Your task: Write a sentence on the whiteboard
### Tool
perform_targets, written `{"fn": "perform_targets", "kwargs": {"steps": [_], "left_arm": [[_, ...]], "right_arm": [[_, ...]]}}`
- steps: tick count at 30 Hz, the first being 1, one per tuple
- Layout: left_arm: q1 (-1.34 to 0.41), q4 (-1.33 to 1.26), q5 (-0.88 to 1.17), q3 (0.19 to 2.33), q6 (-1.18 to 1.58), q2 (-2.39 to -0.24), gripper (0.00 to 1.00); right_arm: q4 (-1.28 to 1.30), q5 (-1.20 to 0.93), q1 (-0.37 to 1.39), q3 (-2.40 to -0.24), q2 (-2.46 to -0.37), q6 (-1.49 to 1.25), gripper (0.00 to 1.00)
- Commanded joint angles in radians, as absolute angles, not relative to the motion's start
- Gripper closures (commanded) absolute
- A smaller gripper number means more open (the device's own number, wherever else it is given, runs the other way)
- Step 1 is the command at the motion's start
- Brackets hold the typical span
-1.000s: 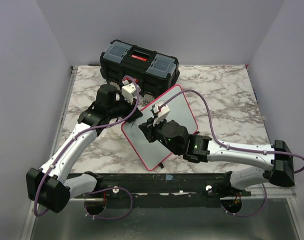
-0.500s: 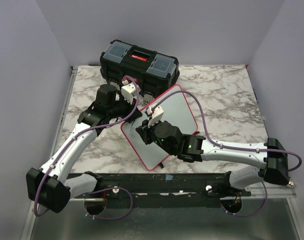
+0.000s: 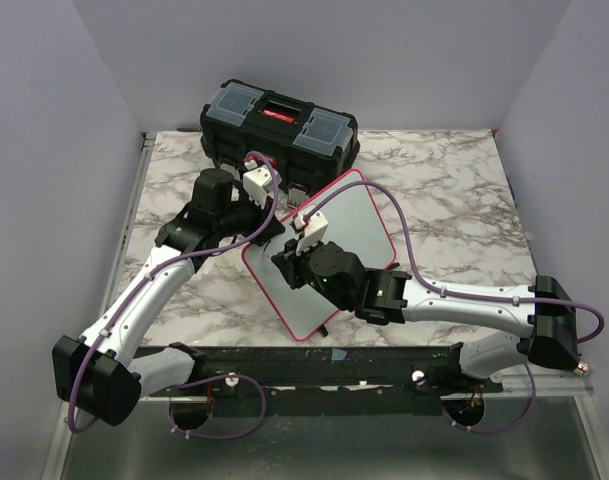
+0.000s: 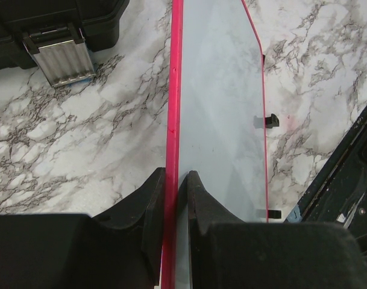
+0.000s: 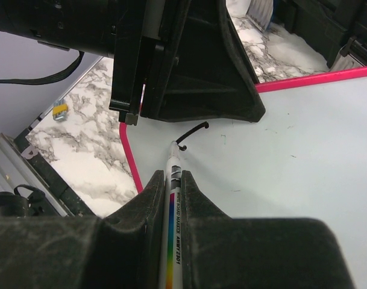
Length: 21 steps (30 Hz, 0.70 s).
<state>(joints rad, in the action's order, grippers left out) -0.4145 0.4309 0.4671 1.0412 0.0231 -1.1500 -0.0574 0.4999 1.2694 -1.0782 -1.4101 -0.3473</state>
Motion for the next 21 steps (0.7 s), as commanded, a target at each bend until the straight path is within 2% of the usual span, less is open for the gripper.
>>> {"fn": "perform_targets", "kwargs": {"steps": [1, 21], "left_arm": [[-0.414, 0.406, 0.422, 1.048, -0.032, -1.128, 1.0], [-0.414, 0.407, 0.419, 1.046, -0.034, -1.128, 1.0]], "right_arm": [[-0.002, 0.515, 1.268, -1.049, -1.405, -0.369, 0.99], [0.091, 0.474, 1.268, -0.952, -1.323, -0.43, 0.99]]}}
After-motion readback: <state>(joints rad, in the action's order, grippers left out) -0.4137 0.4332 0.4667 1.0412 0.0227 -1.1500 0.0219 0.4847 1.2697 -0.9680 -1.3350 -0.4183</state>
